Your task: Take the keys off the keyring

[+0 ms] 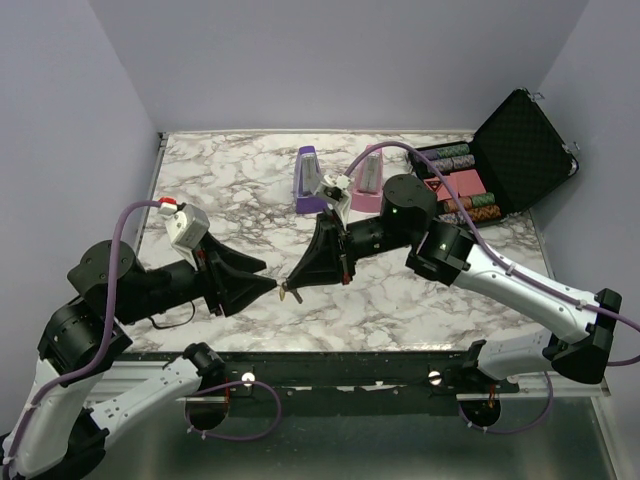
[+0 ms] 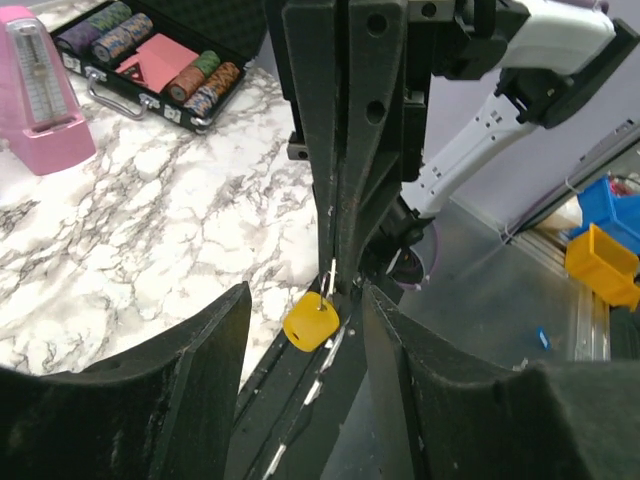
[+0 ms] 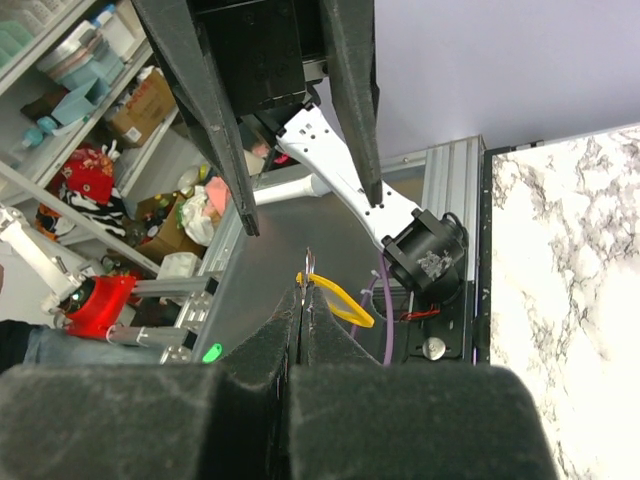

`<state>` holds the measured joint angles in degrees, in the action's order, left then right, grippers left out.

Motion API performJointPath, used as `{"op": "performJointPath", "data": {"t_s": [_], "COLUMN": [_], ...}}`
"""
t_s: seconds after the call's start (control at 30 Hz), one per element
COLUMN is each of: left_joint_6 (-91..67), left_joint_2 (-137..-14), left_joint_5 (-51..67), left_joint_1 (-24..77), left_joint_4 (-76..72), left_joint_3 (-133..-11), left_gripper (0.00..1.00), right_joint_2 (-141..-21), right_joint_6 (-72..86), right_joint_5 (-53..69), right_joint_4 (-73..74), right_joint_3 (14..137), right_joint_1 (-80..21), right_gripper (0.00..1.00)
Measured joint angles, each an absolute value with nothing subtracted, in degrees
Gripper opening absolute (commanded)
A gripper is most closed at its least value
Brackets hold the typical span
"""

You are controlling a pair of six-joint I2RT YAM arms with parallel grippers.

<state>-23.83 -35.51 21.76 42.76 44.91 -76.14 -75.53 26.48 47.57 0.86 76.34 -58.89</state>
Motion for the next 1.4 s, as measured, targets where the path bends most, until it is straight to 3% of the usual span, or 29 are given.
{"op": "performJointPath", "data": {"t_s": [0.37, 0.67, 1.4], "left_joint_6": [-21.67, -21.56, -21.45], "left_joint_2": [-38.54, -41.12, -41.25], "left_joint_5": [27.99, 30.83, 31.79], "left_joint_1": [42.76, 42.78, 42.78], "left_joint_4": [48.38, 49.12, 49.47], "left_joint_3": [-78.11, -78.11, -77.1], "left_gripper": [0.48, 0.34, 0.26], "right_joint_2": [-75.55, -75.55, -75.55], "right_joint_6": [24.69, 24.45, 24.4], "right_joint_5": [47.72, 47.72, 47.68], "right_joint_4": [6.52, 6.7, 6.7], "right_joint_3": [77.73, 77.73, 77.73], "right_joint_1": [-58.89, -58.94, -59.31], "right_gripper": [0.01, 0.01, 0.01]}}
